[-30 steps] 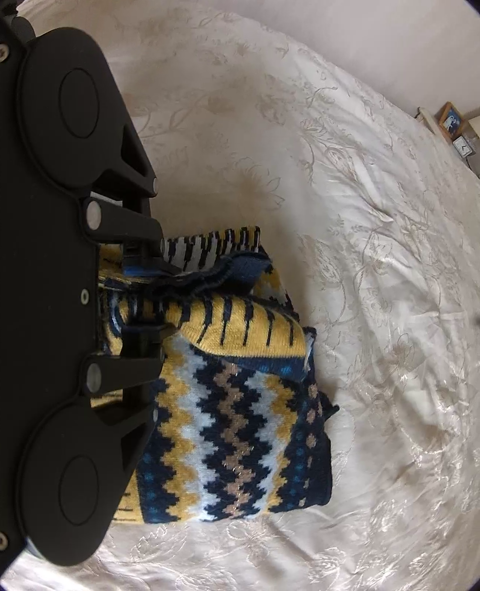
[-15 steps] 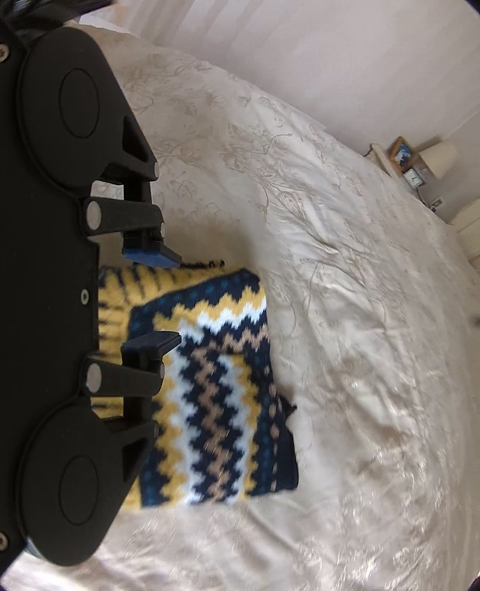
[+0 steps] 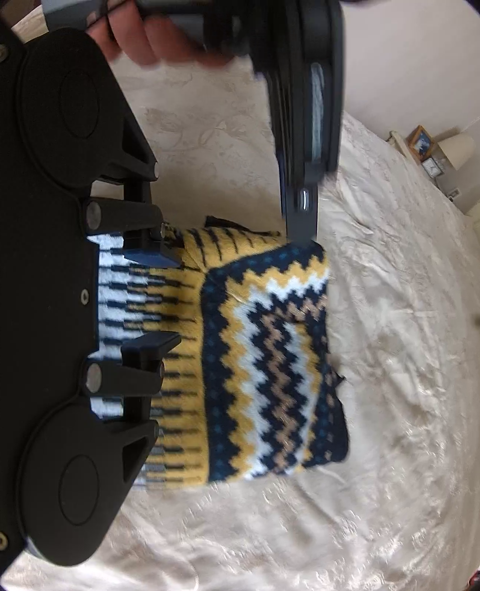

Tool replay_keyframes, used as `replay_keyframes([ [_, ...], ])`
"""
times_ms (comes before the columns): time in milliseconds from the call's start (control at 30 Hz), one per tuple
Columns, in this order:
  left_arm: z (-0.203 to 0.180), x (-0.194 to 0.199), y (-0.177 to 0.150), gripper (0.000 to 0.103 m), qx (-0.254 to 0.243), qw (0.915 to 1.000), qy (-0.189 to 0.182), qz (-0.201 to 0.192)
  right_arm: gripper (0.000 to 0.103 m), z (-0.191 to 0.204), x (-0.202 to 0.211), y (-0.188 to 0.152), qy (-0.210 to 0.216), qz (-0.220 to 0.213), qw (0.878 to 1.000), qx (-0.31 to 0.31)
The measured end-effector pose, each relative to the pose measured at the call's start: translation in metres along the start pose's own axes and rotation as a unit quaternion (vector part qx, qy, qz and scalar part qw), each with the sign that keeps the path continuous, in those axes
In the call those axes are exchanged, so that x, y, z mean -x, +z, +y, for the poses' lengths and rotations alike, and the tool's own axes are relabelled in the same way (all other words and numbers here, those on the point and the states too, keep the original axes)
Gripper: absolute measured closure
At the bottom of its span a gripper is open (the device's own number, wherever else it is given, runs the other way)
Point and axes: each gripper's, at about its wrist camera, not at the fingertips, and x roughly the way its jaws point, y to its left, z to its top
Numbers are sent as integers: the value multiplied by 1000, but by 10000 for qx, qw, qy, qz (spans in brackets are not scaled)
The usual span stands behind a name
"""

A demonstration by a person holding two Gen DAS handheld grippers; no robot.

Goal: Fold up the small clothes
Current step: 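Grasp the folded bundle edge with the left gripper while the right gripper presses it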

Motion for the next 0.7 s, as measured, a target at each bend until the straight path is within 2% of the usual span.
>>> replay_keyframes([
  [67, 0, -25, -2, 83, -258, 9988, 305, 298, 53, 4, -12, -1, 29, 100, 9999, 11],
  [133, 9, -45, -4, 83, -257, 9969, 479, 567, 54, 5, -23, -1, 94, 215, 9997, -47],
  [233, 31, -59, -3, 82, 183, 9962, 341, 777, 53, 6, -36, 1, 189, 326, 9993, -89],
  [300, 40, -64, -3, 79, 338, 9955, 316, 823, 53, 6, -43, 3, 183, 384, 9991, 2],
  [467, 43, -72, -1, 77, 375, 9946, 401, 882, 53, 4, -48, 7, 291, 435, 9986, 122],
  [567, 42, -62, -2, 77, 399, 9956, 351, 773, 53, 0, -37, 7, 375, 388, 9984, 153],
  [700, 42, -46, -7, 77, 481, 9963, 354, 612, 53, -8, -9, 12, 429, 96, 9988, 236],
])
